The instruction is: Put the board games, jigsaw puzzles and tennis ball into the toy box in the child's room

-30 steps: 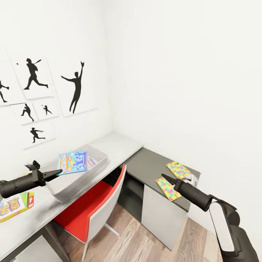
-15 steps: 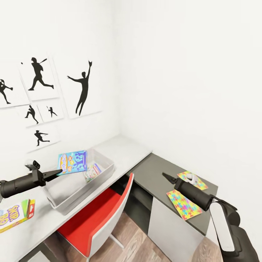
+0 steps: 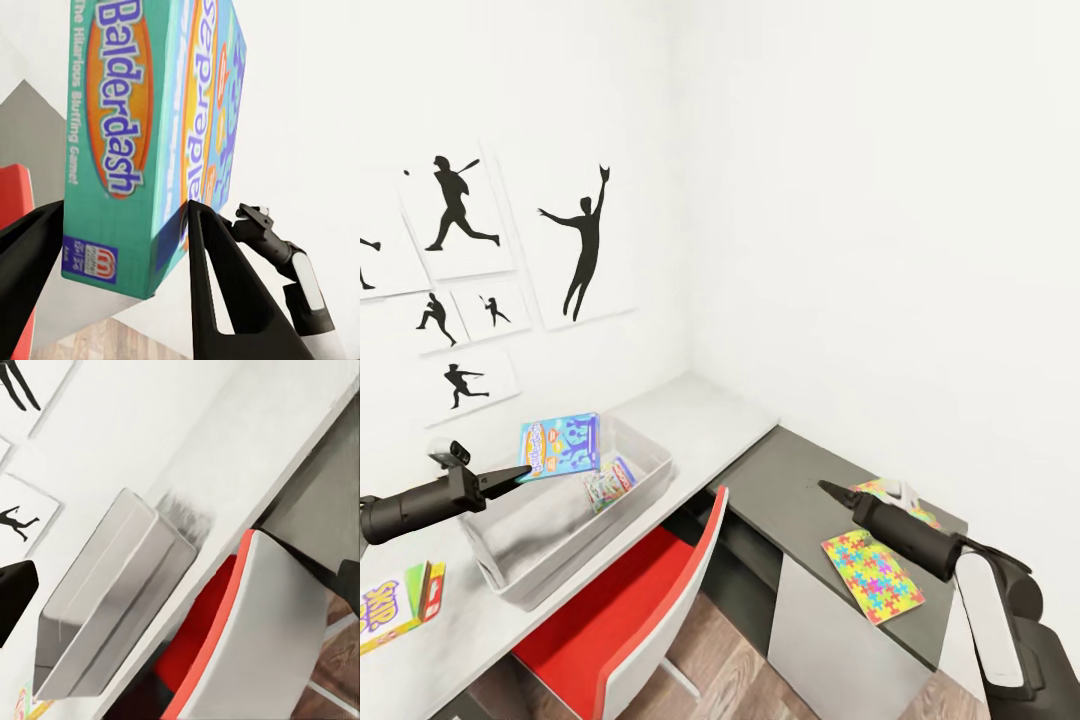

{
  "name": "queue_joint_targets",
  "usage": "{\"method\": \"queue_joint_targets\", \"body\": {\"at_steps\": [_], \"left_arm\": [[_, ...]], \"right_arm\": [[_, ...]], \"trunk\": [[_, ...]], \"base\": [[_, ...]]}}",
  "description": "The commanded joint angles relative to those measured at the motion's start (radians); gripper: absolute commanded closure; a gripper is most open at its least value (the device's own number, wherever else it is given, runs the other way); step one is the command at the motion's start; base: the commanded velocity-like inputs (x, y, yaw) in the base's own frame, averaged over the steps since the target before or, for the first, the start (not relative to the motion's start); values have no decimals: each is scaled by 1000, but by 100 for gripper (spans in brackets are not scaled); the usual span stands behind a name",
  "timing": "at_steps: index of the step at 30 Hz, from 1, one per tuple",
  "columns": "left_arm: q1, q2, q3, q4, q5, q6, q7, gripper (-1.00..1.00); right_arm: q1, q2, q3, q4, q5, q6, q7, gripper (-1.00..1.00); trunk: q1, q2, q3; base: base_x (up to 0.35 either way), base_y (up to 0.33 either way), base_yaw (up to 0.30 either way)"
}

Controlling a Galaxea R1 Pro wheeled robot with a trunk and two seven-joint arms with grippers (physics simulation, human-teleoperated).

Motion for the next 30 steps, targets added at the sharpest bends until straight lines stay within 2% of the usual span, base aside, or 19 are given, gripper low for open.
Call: {"method": "queue_joint_targets", "body": {"at_steps": [1,3,10,25,30], "left_arm": [[-1,0,-1,0,3,9,-1,100],[-1,-2,-1,-1,3,9,-1,100],[0,-3,-2,-1,2,9,0,100],[-1,-4,-3,0,1,9,2,100],[0,-4,-4,-1,1,9,2,100]], "right_arm": [[0,-4,-16,1,1,12,5,-100],[7,-9,-37,0,-3,17,11,-100],[11,-11,-71,-3,-5,18,49,-100],[11,-9,-73,-3,-5,11,62,-100],[11,-10,-73,-2,-4,11,63,-100]], "trunk": [[1,-2,-2],[1,-2,-2],[1,-2,-2],[1,-2,-2],[1,-2,-2]], "base": [[-51,6,0],[-84,34,0],[-25,11,26],[39,-15,259],[141,-100,63]]}}
